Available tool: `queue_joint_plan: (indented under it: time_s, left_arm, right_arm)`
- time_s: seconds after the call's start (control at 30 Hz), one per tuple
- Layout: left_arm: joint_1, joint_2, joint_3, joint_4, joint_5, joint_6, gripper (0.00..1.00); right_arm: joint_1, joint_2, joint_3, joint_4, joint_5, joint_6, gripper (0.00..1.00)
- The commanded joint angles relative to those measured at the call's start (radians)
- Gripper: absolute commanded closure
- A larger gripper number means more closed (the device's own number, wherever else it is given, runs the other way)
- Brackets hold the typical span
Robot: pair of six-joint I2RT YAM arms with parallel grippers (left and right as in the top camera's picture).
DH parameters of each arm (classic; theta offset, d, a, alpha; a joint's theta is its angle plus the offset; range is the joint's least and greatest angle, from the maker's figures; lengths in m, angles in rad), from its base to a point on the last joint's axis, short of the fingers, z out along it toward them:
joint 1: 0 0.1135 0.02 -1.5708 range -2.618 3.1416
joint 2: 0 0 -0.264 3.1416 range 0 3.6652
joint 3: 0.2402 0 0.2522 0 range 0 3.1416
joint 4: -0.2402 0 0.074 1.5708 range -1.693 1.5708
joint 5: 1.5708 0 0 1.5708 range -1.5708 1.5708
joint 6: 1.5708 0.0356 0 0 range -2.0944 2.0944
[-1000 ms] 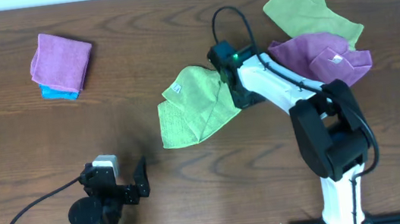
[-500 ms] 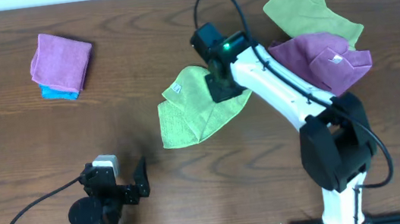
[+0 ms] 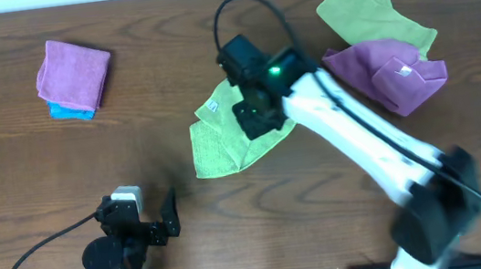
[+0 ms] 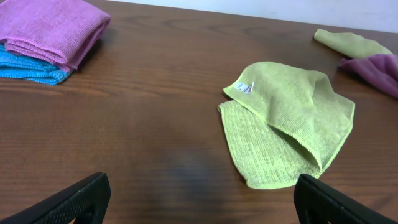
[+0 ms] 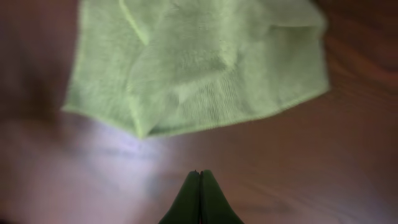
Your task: Fold the cloth
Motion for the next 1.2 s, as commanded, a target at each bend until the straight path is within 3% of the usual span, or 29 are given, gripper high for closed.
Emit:
queue_joint_plan:
  time_s: [0.0,0.2,0.43,0.6,0.77,0.9,1.03,1.17]
  left_arm:
    - [-0.004,-0.006,-0.021,-0.002,-0.014,-0.011,0.05]
    - [-0.004,-0.006,-0.021,0.001,-0.009,-0.012,0.05]
    - [-0.004,-0.006,-0.021,0.001,0.027,-0.018,0.04]
    - [-0.004,-0.006,-0.021,0.002,0.358,-0.245,0.05]
    - [-0.004,-0.006,-0.021,0.005,0.556,-0.410,0.05]
    - [-0.004,-0.006,-0.021,0.051,0.608,-0.471,0.05]
    - [-0.004,-0.005,-0.021,0.210,0.658,-0.525,0.04]
    - [-0.004,0.023,-0.017,0.282,0.602,-0.595,0.02]
  right_arm:
    - [-0.004,-0.131,0.012,-0.048,-0.001,0.005,0.99]
    - [0.008,-0.313,0.012,-0.166,-0.017,0.026,0.99]
    - [0.035,-0.465,0.012,-0.270,-0.194,0.026,0.98]
    - [0.045,-0.528,0.012,-0.406,-0.216,0.025,0.99]
    - [0.045,-0.600,0.012,-0.467,-0.216,0.025,0.98]
    - [0.045,-0.669,0.012,-0.467,-0.216,0.026,0.98]
    - [0.045,-0.729,0.012,-0.467,-0.216,0.026,0.99]
    - [0.045,-0.768,0.012,-0.463,-0.216,0.026,0.98]
